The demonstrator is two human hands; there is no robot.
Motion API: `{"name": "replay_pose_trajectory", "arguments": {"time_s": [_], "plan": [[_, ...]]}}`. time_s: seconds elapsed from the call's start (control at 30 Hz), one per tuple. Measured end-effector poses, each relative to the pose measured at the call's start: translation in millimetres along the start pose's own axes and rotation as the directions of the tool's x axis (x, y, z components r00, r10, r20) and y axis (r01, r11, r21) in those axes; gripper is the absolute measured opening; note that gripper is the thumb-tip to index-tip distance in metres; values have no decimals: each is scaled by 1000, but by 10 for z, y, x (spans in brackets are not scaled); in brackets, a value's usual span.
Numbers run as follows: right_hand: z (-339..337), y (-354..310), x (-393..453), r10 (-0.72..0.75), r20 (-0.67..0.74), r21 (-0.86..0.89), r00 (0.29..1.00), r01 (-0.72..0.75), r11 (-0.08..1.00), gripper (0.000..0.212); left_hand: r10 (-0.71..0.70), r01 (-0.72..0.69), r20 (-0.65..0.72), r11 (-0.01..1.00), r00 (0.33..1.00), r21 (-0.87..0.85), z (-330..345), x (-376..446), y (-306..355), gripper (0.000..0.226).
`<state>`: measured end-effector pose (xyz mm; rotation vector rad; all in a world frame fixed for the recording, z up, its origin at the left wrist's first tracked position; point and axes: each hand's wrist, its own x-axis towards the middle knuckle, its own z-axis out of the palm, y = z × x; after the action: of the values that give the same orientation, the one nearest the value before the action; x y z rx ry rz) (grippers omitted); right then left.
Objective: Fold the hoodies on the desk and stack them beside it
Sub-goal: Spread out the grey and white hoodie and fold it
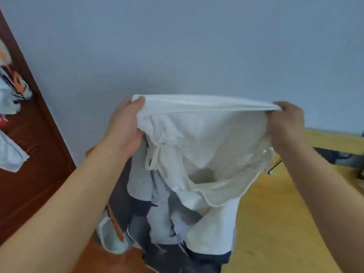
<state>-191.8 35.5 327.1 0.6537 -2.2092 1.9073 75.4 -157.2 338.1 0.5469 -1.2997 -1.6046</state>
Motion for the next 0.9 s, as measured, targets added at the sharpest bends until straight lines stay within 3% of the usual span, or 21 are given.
{"name": "replay_pose_trajectory", "arguments": {"time_s": [0.07, 0.13, 0.2, 0.23, 0.33, 0.37, 0.4, 0.5, 0.63, 0.8, 0.9], "plan": [[-307, -324, 239, -154, -152, -4, 976, 155, 988, 20, 82, -81, 42, 997, 996, -6, 277, 107, 254, 18], [-487, -297, 389, -295, -22, -356, 955, 268, 895, 26, 141, -138, 67, 989, 988, -46, 531, 238, 505, 13], [-759, -127, 515, -243, 121, -641, 962, 263, 722, 32, 182, -179, 54, 983, 982, -49, 777, 325, 721, 9], [-954, -102, 603, -205, 55, -665, 977, 189, 723, 34, 202, -202, 36, 979, 979, -6, 888, 359, 786, 7], [-1559, -227, 899, -127, -328, -399, 936, -15, 917, 34, 270, -260, -36, 950, 962, 171, 1174, 433, 846, 11], [-1789, -294, 972, -71, -391, -312, 918, -59, 948, 27, 278, -266, -35, 945, 960, 190, 1336, 401, 874, 14], [-1895, -332, 1022, -19, -377, -294, 926, -100, 951, 18, 278, -268, -31, 945, 960, 186, 1436, 402, 878, 15], [-2327, -467, 1103, 65, -375, -187, 925, -145, 972, 20, 291, -288, 1, 947, 957, 141, 1968, 168, 995, 7], [-2935, -814, 1219, 68, -459, 177, 886, 16, 984, 9, 289, -288, -2, 955, 957, 77, 2666, -64, 1143, 6], [-3728, -681, 1132, -86, -360, -81, 929, 61, 995, 28, 185, -185, 97, 983, 978, -11, 3423, -456, 949, 11], [-4093, -383, 894, -4, 0, -218, 1000, 4, 976, 43, 41, -45, 214, 999, 976, 18, 3788, -609, 585, 9]]}}
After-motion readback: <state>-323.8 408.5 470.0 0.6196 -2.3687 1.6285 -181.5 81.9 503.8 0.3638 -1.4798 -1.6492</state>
